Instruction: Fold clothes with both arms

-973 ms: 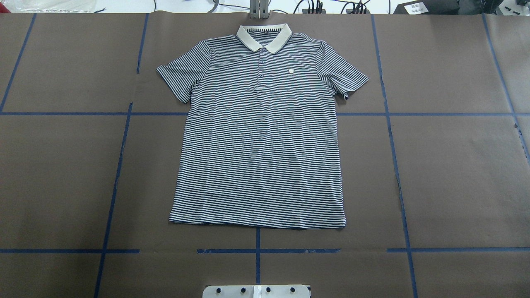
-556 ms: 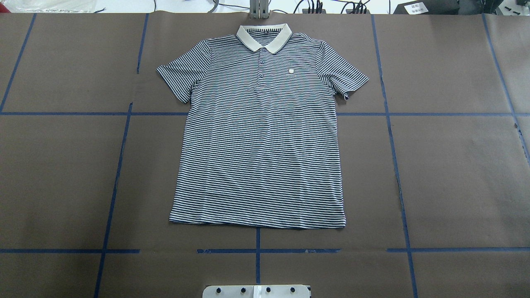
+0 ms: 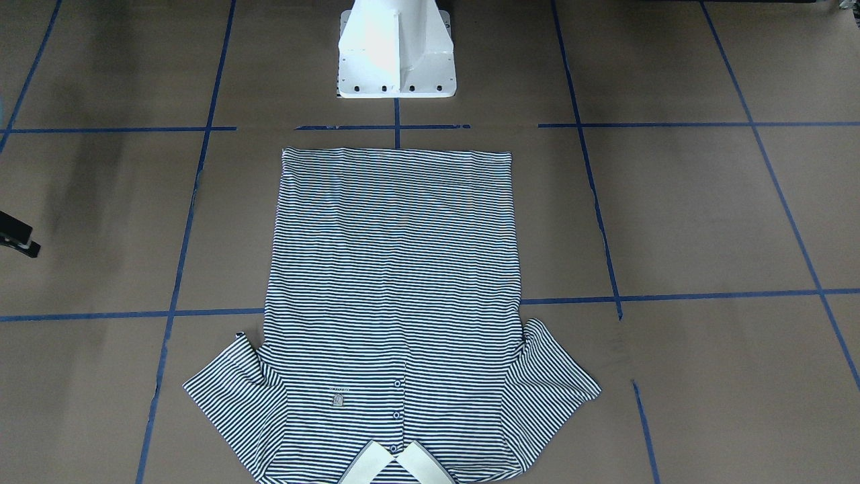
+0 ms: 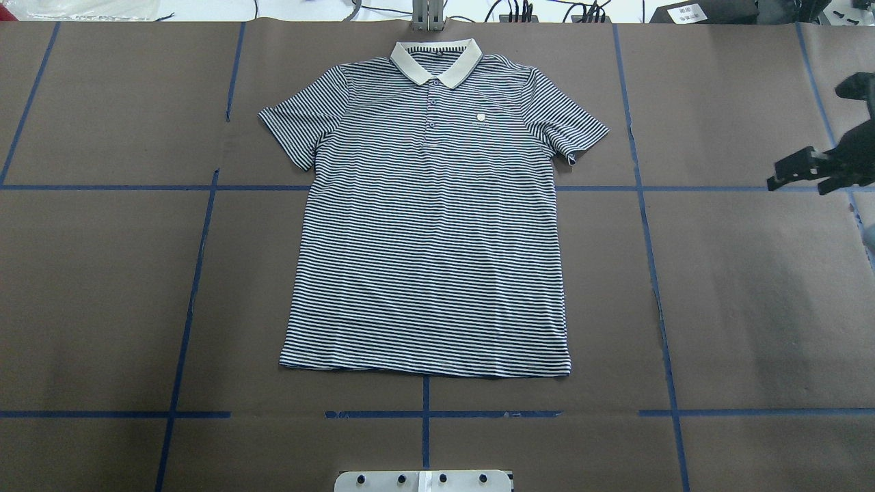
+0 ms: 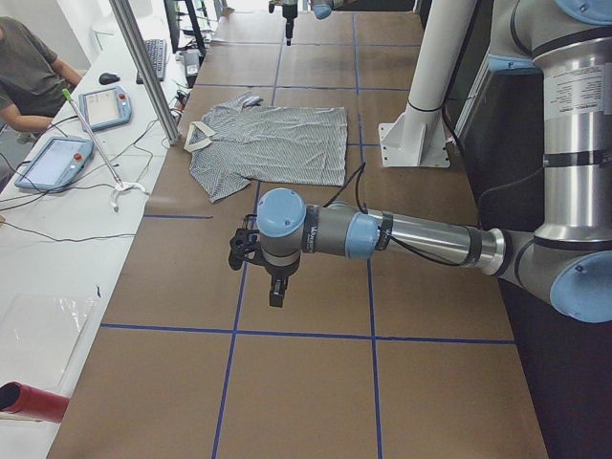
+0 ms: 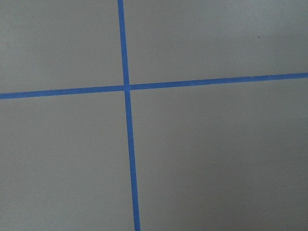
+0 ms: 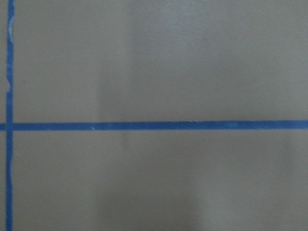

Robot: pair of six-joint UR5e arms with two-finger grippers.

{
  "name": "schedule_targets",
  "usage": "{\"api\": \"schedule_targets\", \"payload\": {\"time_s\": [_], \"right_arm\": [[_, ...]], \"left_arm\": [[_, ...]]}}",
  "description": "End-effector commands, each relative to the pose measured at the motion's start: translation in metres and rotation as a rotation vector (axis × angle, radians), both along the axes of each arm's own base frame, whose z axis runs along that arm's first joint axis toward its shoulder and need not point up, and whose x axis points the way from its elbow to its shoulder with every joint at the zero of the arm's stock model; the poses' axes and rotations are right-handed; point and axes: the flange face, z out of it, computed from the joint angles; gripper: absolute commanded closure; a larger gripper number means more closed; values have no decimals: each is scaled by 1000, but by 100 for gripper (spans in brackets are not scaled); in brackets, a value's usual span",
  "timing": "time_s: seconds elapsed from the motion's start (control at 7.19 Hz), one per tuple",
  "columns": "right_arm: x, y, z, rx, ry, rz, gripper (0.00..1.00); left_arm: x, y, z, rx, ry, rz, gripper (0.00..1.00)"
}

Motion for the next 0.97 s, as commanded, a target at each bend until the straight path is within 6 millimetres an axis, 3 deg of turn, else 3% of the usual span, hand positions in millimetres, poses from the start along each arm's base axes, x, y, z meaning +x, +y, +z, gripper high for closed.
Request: {"api": "schedule_targets", "payload": {"time_s": [0.0, 0.14, 0.28, 0.42, 0.56, 0.83], "right_arm": [[-109, -59, -58, 3, -32, 69, 3], [-152, -85, -89, -39, -32, 141, 7], [-178, -100, -107, -25, -17, 163, 8], [-189, -117, -118, -5, -21, 173, 8], [-197, -129, -104, 17, -9, 201, 8], [-234, -129, -105, -12, 17, 272, 12]], "left_arm": [[3, 3, -7, 46, 31, 12, 0], [2, 15, 1, 36, 33, 12, 0], [3, 17, 3, 34, 37, 6, 0], [3, 17, 4, 31, 37, 6, 0], [3, 20, 6, 26, 37, 6, 0], [3, 20, 8, 28, 36, 10, 0]]}}
